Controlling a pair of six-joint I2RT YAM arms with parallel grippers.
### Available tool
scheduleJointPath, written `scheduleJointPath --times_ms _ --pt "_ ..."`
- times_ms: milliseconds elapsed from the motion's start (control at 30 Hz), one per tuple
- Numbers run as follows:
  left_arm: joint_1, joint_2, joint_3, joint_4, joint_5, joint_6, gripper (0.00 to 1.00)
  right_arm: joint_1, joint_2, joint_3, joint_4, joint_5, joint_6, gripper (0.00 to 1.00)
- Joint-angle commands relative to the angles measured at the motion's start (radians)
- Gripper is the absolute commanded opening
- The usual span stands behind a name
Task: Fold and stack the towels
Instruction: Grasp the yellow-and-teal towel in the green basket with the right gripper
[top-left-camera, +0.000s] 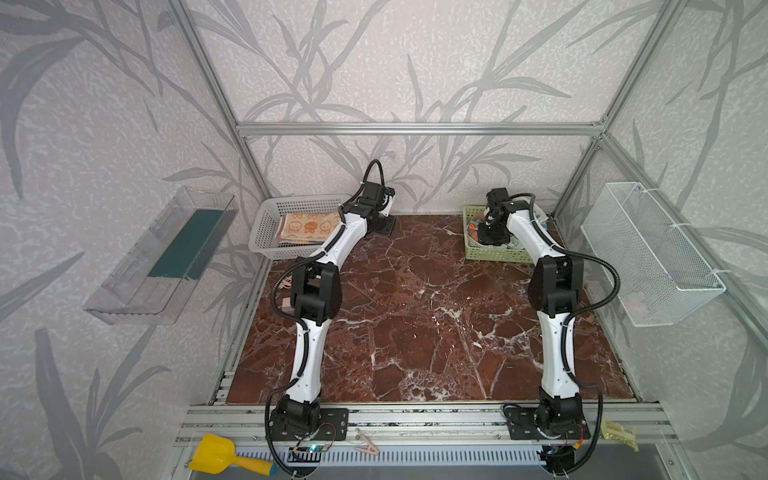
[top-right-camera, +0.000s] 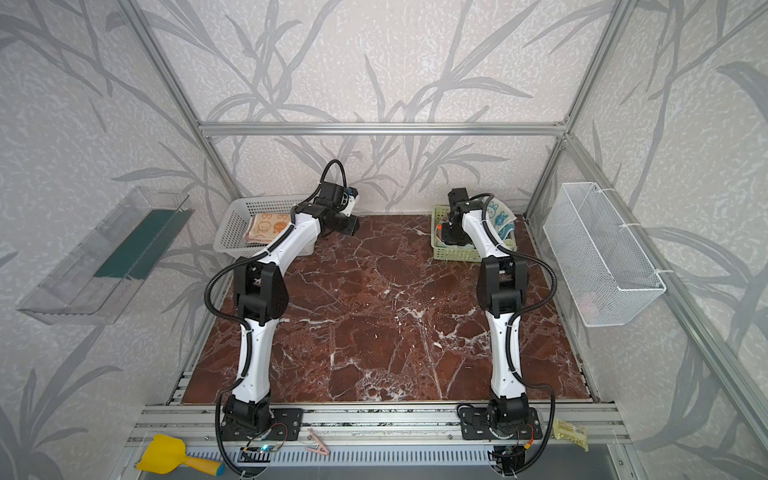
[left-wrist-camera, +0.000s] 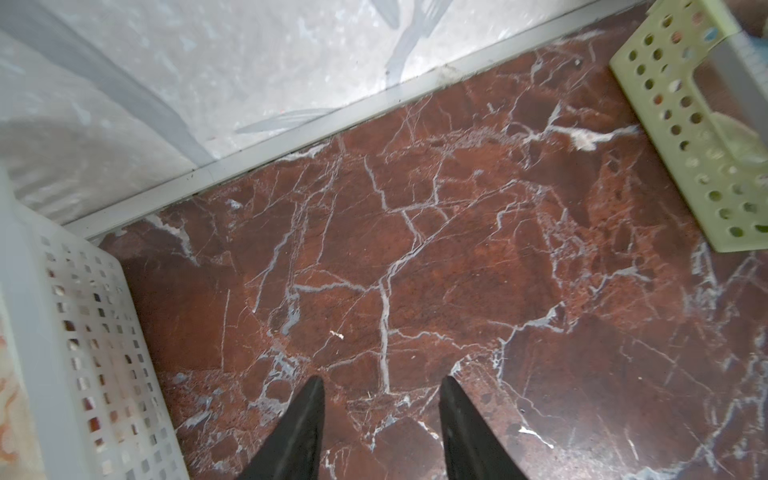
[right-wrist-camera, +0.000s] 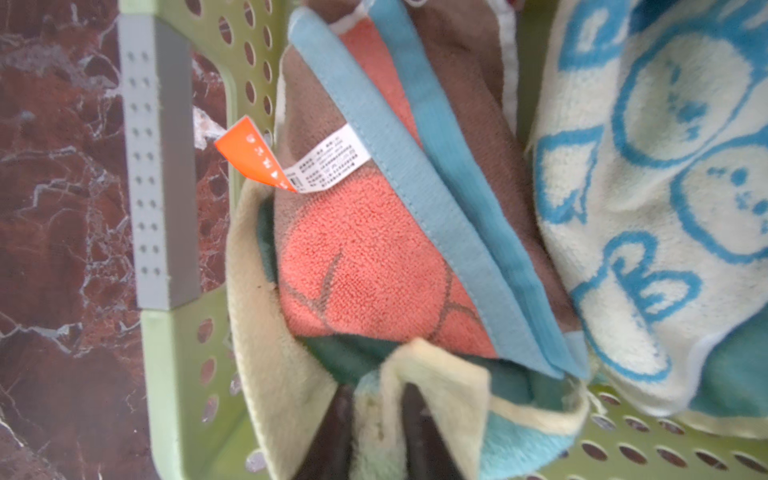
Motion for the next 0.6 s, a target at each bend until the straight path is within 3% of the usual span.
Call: scheduleJointPath --times_ms 0,67,367,567 --pt "-0.007 -0.075 -0.028 0.025 0.007 -0.015 0.47 -0.001 -0.086 0.007 0.014 -0.008 -0.027 0.06" --pt "-0.008 -0.093 -0.052 0.032 -0.001 -0.013 0.47 0.0 -0.115 0.014 0.013 -0.018 -0.045 0.0" --pt "-0.013 -0.183 -0.097 0.051 0.005 -0.052 0.46 0.072 -0.407 -0.032 0.033 0.058 -0.146 0.0" --pt "-0.012 -0.327 -0.253 0.147 0.014 -0.107 0.46 0.286 -0.689 -0.155 0.121 0.13 -0.306 0.0"
